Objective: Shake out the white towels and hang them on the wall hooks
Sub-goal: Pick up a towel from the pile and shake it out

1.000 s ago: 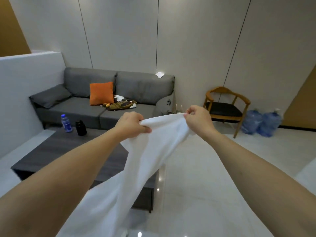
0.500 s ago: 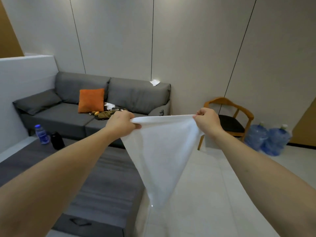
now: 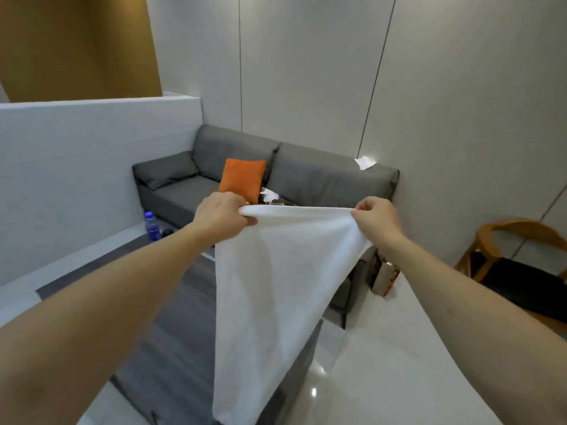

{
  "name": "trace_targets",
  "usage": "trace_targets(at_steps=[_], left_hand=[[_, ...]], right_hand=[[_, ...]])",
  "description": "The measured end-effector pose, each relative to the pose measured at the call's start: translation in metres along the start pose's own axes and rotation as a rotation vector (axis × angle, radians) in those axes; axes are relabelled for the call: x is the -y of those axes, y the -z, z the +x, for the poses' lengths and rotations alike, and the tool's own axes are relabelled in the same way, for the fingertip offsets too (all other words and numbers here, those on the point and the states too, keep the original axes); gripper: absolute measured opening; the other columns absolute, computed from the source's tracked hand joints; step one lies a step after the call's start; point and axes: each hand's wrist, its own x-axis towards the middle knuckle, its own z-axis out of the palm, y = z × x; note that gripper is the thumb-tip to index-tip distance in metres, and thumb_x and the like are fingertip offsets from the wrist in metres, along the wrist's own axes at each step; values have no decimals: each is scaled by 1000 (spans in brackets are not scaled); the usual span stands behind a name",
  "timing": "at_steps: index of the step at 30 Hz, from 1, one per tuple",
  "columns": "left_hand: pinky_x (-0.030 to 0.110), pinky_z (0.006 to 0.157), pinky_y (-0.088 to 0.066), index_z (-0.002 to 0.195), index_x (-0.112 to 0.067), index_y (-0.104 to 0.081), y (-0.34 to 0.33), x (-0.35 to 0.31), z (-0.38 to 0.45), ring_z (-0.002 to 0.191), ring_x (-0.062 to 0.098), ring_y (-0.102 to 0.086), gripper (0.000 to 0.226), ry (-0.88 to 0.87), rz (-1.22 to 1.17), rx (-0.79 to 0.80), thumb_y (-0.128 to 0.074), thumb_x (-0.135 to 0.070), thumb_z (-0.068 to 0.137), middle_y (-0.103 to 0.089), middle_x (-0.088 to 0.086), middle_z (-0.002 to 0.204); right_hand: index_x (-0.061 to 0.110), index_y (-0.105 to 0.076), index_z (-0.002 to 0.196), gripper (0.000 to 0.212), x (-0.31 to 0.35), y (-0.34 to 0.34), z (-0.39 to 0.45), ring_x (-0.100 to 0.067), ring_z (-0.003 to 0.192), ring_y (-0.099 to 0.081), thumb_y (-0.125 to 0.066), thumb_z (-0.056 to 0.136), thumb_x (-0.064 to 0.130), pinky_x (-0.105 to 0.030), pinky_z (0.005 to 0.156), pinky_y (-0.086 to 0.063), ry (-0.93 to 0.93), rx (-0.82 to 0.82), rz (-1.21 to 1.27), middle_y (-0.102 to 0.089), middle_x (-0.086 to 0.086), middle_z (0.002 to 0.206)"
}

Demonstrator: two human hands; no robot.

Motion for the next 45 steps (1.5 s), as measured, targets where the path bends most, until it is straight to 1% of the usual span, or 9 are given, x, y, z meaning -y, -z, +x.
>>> trace_targets(at_steps=[5,9,13,19,23,26,29,33,45], left_hand=[[33,61,-38,64,-26,-54,23,69,64,78,26,-59,34,172,38,-96,-71,-51,80,-56,-5,68],[33,66,-39,83,-21,-66,62,113,99,79,29,-57,29,304,148,-253,-67,-50,86,-61,3,77],[34,70,-42,95,-23,-69,95,145,107,83,25,-55,20,422,104,-369,-66,-42,89,-66,4,91],[29,67,-40,77,-32,-67,80,156,82,82,20,-56,12,644,59,-471,-74,-39,84,-61,-5,80],[27,67,-39,82,-30,-73,36,136,58,81,19,-56,4,792,63,-516,-75,-33,83,-59,-6,79],[28,69,-38,86,-28,-74,-4,110,39,83,22,-56,3,884,112,-511,-73,-27,84,-61,-3,86],[30,71,-41,89,-28,-74,-52,82,18,85,23,-56,8,976,159,-495,-70,-23,86,-61,-1,91],[26,59,-34,90,-27,-75,-132,50,-17,77,19,-54,13,1091,164,-443,-66,-18,88,-56,-4,85],[26,70,-47,77,-34,-72,-349,-17,-133,87,15,-61,14,1430,-64,194,-65,-24,84,-63,-10,86]], right_hand=[[19,-63,77,16,60,-77,83,-20,76,-57,-58,86,31,-28,60,-36,162,107,-90,-63,8,76],[18,-66,86,25,118,-125,138,-23,84,-58,-56,93,40,-30,69,-38,327,149,-60,-64,2,86],[18,-66,84,29,164,-159,175,-24,85,-59,-59,93,45,-36,75,-48,442,172,89,-66,-1,86],[15,-68,91,20,165,-202,208,-23,86,-60,-59,95,32,-39,75,-49,618,354,123,-67,-2,88],[10,-68,87,13,128,-231,219,-27,87,-60,-59,94,16,-32,69,-38,715,532,74,-64,-3,82],[7,-72,88,14,89,-249,221,-31,87,-61,-62,93,17,-36,70,-43,755,617,57,-69,-10,85],[16,-73,89,13,40,-262,216,-22,80,-56,-64,93,24,-31,69,-38,735,714,38,-65,-4,86],[19,-72,84,13,-37,-283,199,-19,78,-62,-64,94,24,-35,73,-52,634,905,37,-67,1,81],[18,-73,93,13,-262,-326,129,-16,85,-64,-66,94,28,-33,82,-53,477,1358,-368,-71,1,89]])
